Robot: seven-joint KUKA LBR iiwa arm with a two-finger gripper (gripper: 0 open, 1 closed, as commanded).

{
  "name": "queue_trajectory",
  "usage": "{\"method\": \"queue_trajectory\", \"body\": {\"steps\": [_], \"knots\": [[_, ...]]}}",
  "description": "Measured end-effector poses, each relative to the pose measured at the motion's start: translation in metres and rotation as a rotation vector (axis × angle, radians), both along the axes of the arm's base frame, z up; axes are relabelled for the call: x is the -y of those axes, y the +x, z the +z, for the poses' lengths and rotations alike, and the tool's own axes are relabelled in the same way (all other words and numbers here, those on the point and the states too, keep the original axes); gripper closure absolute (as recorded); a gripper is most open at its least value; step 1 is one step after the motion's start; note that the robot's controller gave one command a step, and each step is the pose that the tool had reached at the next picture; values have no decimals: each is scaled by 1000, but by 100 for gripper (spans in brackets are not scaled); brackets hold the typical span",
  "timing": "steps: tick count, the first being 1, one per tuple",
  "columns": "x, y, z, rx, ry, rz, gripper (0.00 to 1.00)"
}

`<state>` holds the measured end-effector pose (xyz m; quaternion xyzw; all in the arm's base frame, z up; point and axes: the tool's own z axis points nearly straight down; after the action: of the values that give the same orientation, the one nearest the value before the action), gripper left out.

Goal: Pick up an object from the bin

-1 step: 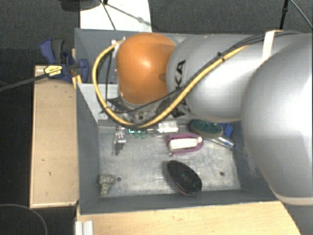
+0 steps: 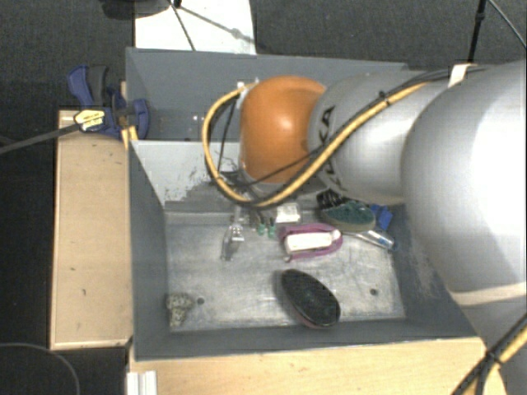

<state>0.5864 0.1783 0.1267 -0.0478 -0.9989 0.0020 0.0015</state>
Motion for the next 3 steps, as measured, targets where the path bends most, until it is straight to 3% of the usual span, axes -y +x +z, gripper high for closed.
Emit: {"method": "queue_trajectory", "body": {"steps": [1, 2, 3], "knots": [[92, -1, 34, 6, 1, -114, 0], [124, -107, -30, -6, 1, -107, 0], [122, -104, -28, 3, 4, -111, 100]]}}
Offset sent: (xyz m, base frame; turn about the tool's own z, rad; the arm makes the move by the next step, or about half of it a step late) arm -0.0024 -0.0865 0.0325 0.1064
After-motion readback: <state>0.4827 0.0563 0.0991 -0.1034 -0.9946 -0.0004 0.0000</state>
